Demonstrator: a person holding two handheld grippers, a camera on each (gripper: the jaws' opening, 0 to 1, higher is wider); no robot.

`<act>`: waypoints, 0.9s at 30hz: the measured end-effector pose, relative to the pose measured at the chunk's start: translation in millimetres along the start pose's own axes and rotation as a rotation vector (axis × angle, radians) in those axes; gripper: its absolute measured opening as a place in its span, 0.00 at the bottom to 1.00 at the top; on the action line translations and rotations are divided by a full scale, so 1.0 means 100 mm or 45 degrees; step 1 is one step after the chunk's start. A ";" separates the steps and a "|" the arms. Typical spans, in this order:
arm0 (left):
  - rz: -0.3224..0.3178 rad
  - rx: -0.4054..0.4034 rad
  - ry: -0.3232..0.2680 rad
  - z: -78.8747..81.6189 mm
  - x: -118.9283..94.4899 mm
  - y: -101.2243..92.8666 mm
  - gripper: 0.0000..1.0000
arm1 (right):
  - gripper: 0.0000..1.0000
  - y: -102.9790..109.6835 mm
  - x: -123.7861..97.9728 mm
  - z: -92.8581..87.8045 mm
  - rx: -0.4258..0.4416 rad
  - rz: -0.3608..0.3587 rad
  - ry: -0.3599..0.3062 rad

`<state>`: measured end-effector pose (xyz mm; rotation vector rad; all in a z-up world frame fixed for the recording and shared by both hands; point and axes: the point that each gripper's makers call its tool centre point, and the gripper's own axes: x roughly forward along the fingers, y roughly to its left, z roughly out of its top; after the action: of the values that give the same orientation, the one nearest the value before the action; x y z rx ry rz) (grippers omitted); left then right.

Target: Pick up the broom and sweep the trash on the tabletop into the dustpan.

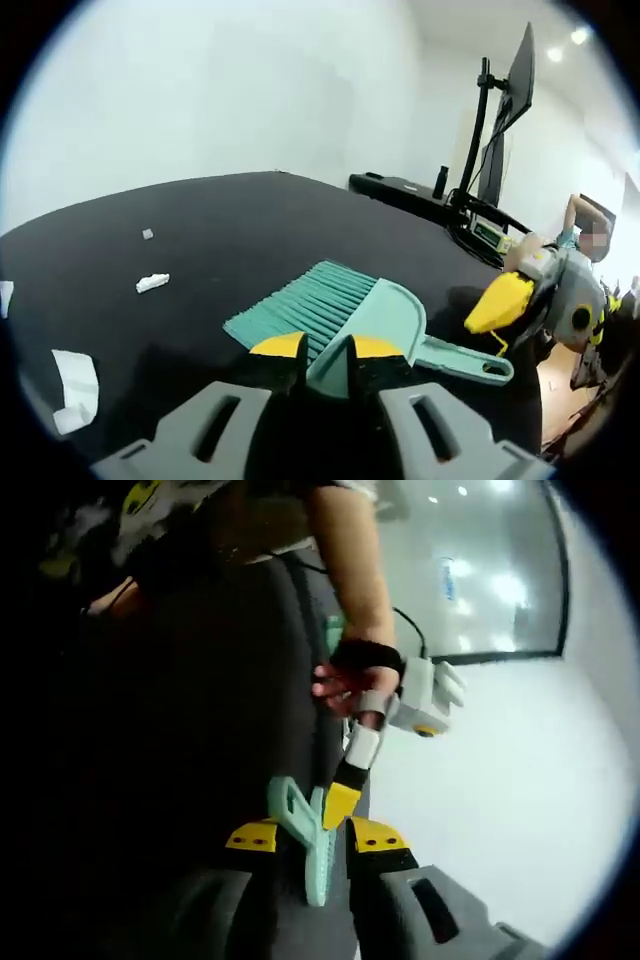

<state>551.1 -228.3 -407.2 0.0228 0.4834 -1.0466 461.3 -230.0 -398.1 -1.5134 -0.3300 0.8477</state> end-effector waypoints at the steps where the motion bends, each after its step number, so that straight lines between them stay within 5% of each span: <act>1: 0.003 -0.004 0.002 0.00 0.00 0.00 0.14 | 0.19 0.00 0.02 0.01 -0.002 -0.001 -0.002; 6: 0.012 -0.009 -0.013 0.00 0.00 0.00 0.14 | 0.10 0.01 0.11 0.04 -0.023 0.018 -0.028; 13: 0.020 -0.068 -0.096 0.07 -0.15 -0.04 0.21 | 0.05 -0.19 0.10 0.04 0.137 -0.050 -0.064; 14: 0.051 -0.034 -0.119 0.14 -0.20 0.00 0.27 | 0.04 -0.25 0.09 0.04 0.148 -0.073 -0.059; 16: 0.136 0.196 -0.196 0.41 -0.33 0.07 0.38 | 0.04 -0.38 0.08 0.00 0.265 -0.103 -0.060; 19: 0.128 0.338 -0.257 0.64 -0.55 -0.07 0.36 | 0.04 -0.50 0.08 -0.03 0.336 -0.127 -0.062; 23: 0.161 0.501 -0.319 0.74 -0.86 -0.20 0.35 | 0.04 -0.56 0.07 -0.04 0.392 -0.132 -0.042; 27: 0.155 0.489 -0.307 0.59 -1.04 -0.24 0.33 | 0.04 -0.62 0.05 0.01 0.509 -0.109 -0.052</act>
<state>511.1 -168.8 -308.1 0.2608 0.0568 -0.9938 481.2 -216.9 -340.5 -1.1051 -0.2361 0.8218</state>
